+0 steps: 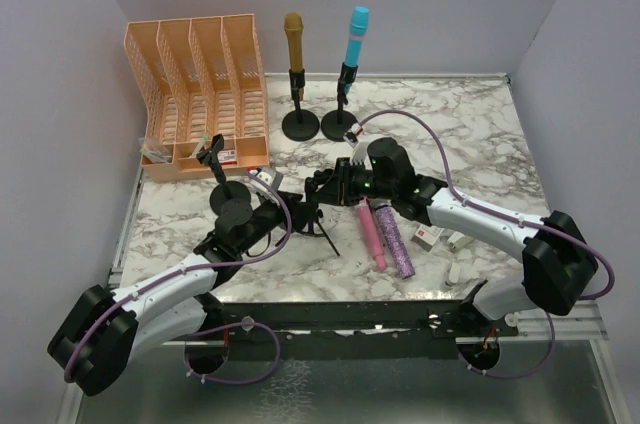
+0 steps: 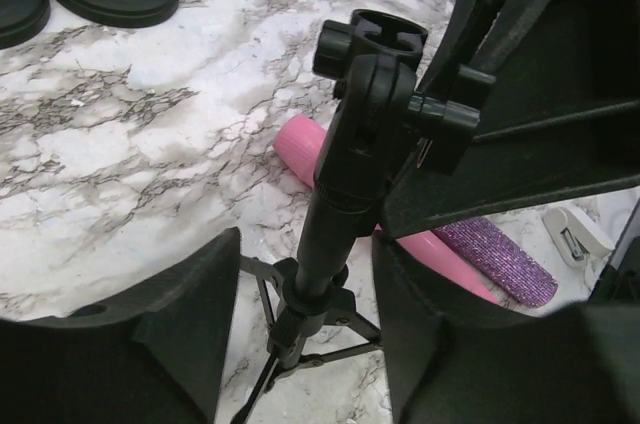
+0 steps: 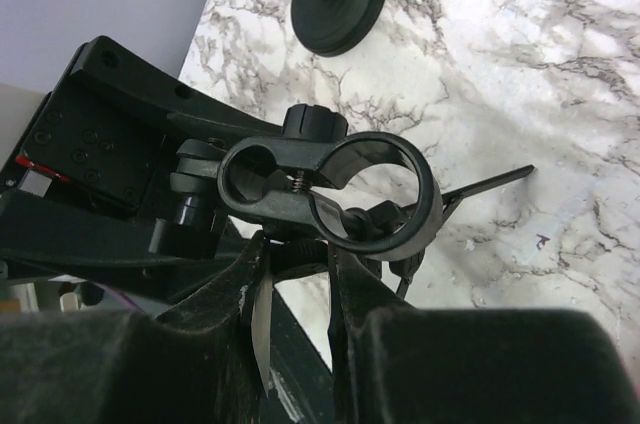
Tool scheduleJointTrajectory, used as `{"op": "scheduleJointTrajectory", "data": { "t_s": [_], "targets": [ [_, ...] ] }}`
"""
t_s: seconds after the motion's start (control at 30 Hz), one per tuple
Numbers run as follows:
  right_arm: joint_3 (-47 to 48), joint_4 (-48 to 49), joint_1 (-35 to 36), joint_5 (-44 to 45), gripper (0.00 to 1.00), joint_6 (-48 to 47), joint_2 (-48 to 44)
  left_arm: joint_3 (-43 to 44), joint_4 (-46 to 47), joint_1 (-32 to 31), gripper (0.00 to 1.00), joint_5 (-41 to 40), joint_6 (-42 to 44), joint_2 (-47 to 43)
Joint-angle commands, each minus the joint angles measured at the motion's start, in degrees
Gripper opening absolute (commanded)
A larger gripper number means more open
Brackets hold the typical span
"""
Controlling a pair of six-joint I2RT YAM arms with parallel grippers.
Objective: Attach the microphones to the stand
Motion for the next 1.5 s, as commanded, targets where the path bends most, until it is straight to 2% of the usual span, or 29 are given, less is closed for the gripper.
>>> {"op": "scheduleJointTrajectory", "data": {
  "t_s": [0.0, 0.1, 0.23, 0.4, 0.53, 0.67, 0.8, 0.9, 0.93, 1.07, 1.37, 1.47],
  "targets": [
    [2.3, 1.1, -0.1, -5.7, 0.09, 2.9, -1.4, -1.2, 3.6, -0.3, 0.49, 3.3, 1.7, -1.0],
    [2.7, 1.0, -0.2, -5.9, 0.09, 3.3, -1.9, -1.9, 3.4, -0.4, 0.46, 4.6, 1.0, -2.0],
    [3.6, -0.1, -0.2, -6.3, 0.09, 3.7, -2.2, -3.1, 3.0, -0.7, 0.46, 5.1, 0.4, -4.3],
    [4.0, 0.3, -0.5, -7.7, 0.09, 4.5, -2.7, -2.9, 1.3, -1.8, 0.52, 6.1, 0.9, -4.7],
    [4.6, 0.0, -0.8, -8.9, 0.09, 5.0, -2.5, -1.7, -0.1, -2.2, 0.52, 6.4, 1.6, -3.4],
    [4.3, 0.2, -0.9, -9.5, 0.09, 5.5, -2.8, -1.3, -1.1, -2.2, 0.42, 5.7, 1.8, -3.6],
    [3.9, 0.5, -0.9, -9.3, 0.09, 4.7, -2.8, -1.4, -1.1, -2.3, 0.15, 3.9, 1.8, -5.9],
    [2.5, 2.6, -1.0, -9.9, 0.08, 3.4, -2.5, -0.7, -1.2, -2.3, 0.0, 3.8, 1.7, -7.1],
    [1.7, 4.1, -1.0, -10.4, 0.08, 2.6, -2.5, -0.4, -1.2, -2.3, 0.0, 3.8, 1.5, -7.2],
    [-1.2, 9.3, -0.9, -12.0, 0.07, -3.7, -2.3, 0.5, -1.6, -2.2, 0.0, 4.2, 0.2, -6.5],
    [-10.4, 20.8, -0.4, -14.3, 0.06, -32.6, -6.5, 3.9, -4.1, -2.2, 0.0, 6.3, -1.9, -4.3],
    [-9.4, 19.4, -0.2, -8.0, 0.09, -32.2, -6.5, 4.6, -4.1, -2.2, 0.0, 7.1, -1.1, -3.6]
  ]
}}
